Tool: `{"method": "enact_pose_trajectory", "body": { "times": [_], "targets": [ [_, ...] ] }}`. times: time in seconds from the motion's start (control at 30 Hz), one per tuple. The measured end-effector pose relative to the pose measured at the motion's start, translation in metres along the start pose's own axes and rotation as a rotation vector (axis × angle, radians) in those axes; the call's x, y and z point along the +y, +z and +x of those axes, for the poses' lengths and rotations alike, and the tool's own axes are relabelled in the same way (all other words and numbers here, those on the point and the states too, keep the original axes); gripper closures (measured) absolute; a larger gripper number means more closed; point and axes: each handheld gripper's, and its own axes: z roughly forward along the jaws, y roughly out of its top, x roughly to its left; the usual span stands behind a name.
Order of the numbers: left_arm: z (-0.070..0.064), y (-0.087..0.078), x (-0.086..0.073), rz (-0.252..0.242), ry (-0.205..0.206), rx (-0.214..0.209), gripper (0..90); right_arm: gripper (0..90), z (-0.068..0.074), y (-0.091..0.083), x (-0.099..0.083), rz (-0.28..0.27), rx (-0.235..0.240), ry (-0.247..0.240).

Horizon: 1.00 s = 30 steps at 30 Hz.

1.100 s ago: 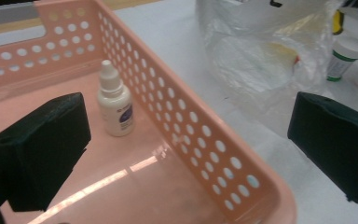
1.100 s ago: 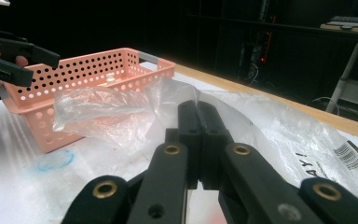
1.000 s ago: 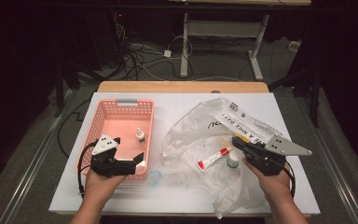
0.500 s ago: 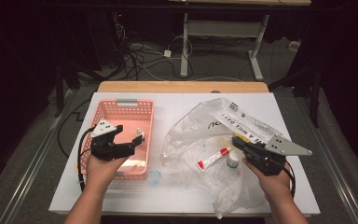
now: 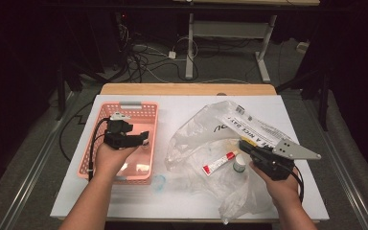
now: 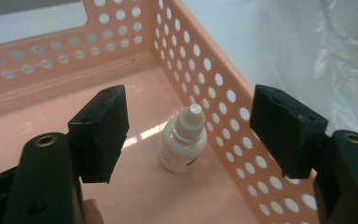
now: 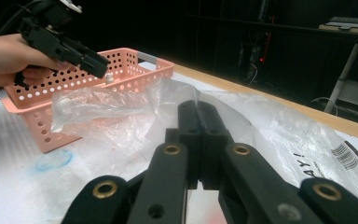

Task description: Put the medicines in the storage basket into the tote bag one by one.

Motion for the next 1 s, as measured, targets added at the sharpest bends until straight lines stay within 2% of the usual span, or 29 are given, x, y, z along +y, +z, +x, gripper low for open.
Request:
{"method": "enact_pose_trajectory", "body": {
  "times": [0.07,0.17,0.3,0.37,0.57,0.77,1.0],
  "targets": [
    [0.0,0.006,0.001,0.028,0.011,0.01,28.7,90.0,0.0,0.0,0.0,-0.003,-0.001,-0.003],
    [0.002,0.013,0.003,0.063,0.004,0.017,31.4,90.0,-0.001,-0.001,0.0,-0.001,-0.002,0.001],
    [0.001,0.025,0.005,0.131,0.02,0.017,35.3,90.0,0.0,0.0,0.0,0.0,0.0,0.001],
    [0.001,0.031,0.005,0.169,0.014,0.016,37.8,90.0,-0.001,0.0,0.0,-0.002,-0.001,0.001],
    [0.0,0.04,0.004,0.233,0.038,0.028,45.6,90.0,-0.002,-0.001,0.0,-0.007,-0.001,-0.002],
    [-0.001,0.042,0.003,0.24,0.057,0.026,56.4,90.0,-0.001,0.0,0.0,-0.001,0.001,0.001],
    [-0.002,0.043,0.003,0.23,0.065,0.035,57.6,90.0,-0.001,0.0,0.0,-0.001,0.0,0.001]
  ]
}}
